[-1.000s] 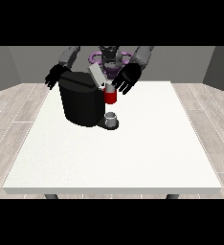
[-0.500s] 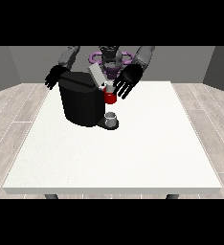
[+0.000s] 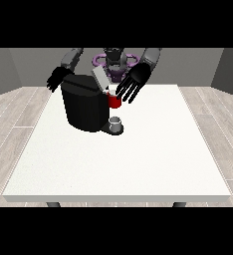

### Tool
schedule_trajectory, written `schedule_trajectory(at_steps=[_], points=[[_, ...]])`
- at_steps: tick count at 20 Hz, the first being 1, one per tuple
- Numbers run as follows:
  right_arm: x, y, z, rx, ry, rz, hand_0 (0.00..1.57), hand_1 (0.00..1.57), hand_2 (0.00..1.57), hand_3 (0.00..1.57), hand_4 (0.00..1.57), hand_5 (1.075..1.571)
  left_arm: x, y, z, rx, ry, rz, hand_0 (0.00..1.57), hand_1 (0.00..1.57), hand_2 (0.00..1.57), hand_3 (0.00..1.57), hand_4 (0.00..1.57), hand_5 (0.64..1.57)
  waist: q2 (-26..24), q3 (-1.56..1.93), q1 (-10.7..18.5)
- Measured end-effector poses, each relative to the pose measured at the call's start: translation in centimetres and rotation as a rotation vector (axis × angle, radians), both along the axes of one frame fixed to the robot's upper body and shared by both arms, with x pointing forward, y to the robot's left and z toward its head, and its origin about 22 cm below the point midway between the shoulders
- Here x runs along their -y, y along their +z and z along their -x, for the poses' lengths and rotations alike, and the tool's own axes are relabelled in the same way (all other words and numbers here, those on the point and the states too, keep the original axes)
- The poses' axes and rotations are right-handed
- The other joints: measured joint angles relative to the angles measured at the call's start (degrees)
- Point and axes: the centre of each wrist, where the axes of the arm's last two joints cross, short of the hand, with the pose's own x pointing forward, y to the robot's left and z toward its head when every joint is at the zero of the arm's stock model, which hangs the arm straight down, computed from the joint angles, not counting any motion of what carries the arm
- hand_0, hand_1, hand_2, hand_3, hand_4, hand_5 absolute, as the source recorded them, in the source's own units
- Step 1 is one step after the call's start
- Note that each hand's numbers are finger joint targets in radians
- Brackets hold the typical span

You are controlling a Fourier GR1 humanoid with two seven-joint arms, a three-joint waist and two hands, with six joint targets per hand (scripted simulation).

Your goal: Insert the coffee pod into the coffee machine and close the lid

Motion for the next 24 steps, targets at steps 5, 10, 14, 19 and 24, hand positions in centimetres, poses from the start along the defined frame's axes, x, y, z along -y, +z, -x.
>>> schedule_trajectory(at_steps=[5,10,14,19,24], points=[[1.6,-1.2,0.1,-0.035,-0.035,-0.015,0.00,0.00,0.00,0.00,0.42,1.571,1.2,-1.5,0.1,-0.033,-0.026,-0.011,0.00,0.00,0.00,0.00,0.00,1.571,-2.40,-0.02,2.11],[2.1,-3.7,1.2,-0.080,-0.068,-0.019,0.00,0.00,0.00,0.00,0.43,1.571,1.9,-3.3,0.3,-0.072,-0.052,0.026,0.00,0.00,0.00,0.00,0.00,1.571,-5.58,-0.03,4.46],[2.6,-4.7,2.0,-0.115,-0.087,-0.039,0.00,0.00,0.00,0.00,0.43,1.571,2.1,-5.5,0.6,-0.115,-0.055,0.166,0.00,0.00,0.00,0.00,0.00,1.571,-8.67,-0.04,6.33],[4.5,-6.4,3.7,-0.182,-0.149,-0.040,0.00,0.00,0.00,0.00,0.37,1.571,2.8,-10.7,1.5,-0.195,-0.074,0.479,0.00,0.00,0.00,0.00,0.00,1.571,-14.63,-0.09,10.07],[5.7,-7.9,5.7,-0.237,-0.185,-0.031,0.00,0.00,0.00,0.00,0.43,1.571,3.0,-17.1,3.8,-0.293,-0.057,0.700,0.00,0.00,0.00,0.00,0.00,1.571,-21.14,-0.07,13.58]])
